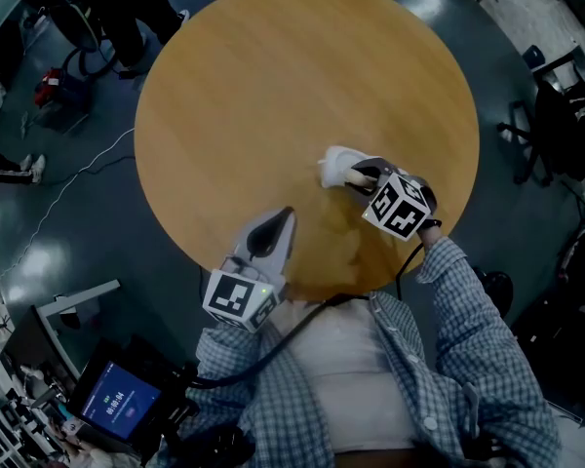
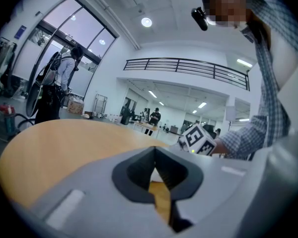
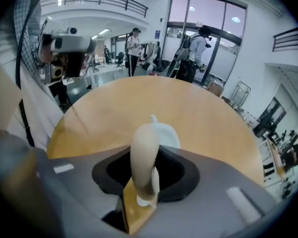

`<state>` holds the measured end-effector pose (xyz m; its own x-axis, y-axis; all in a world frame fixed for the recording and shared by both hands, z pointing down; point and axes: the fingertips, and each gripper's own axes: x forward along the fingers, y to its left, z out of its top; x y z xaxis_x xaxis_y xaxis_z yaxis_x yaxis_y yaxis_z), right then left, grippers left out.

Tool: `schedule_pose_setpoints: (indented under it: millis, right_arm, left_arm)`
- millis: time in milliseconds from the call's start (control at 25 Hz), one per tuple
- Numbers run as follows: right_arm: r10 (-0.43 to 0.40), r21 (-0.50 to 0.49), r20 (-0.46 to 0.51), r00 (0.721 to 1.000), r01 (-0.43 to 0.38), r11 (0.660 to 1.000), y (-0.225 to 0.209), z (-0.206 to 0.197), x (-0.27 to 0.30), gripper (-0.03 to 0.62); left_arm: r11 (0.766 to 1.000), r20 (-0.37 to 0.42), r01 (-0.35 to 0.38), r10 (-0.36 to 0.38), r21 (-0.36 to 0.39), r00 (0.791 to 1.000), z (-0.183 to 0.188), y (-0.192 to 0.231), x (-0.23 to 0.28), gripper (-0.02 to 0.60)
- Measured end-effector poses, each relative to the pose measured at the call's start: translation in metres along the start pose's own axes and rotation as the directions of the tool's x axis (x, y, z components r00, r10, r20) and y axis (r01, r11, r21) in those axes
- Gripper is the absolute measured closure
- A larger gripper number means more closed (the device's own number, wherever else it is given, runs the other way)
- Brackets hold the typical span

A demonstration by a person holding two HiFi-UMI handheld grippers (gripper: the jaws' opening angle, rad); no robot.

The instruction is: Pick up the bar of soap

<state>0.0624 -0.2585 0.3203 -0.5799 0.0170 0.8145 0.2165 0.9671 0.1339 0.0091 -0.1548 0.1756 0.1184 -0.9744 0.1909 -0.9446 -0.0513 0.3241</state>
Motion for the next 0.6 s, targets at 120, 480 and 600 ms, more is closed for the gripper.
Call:
schedule_pose_setpoints:
  millis: [120,480,600]
  right_arm:
    - [-0.042,0.138,0.097,0.994,0.028,0.99,-0.012,0.01,-0.011,0.479]
    - [-0.29,0.573,0.393,0.873,0.015,0.82,-0.036,0.033,-0.075,0.479]
    - [-0.389,0.685,0.461,0.797,-0.042,0.727,-0.035,0.039,-0.101,0.479]
  left_arm:
    - [1.0,-0.001,0.011,-0.011,0.0,1.0,0.001,0.001,0.002,0.583]
    - [0.997,-0.013,0.076,-0.076,0.018,0.997,0.005,0.005,0.016,0.583]
    - [0.993,-0.006,0.111,-0.111,0.031,0.994,0.004,0.006,0.018,0.583]
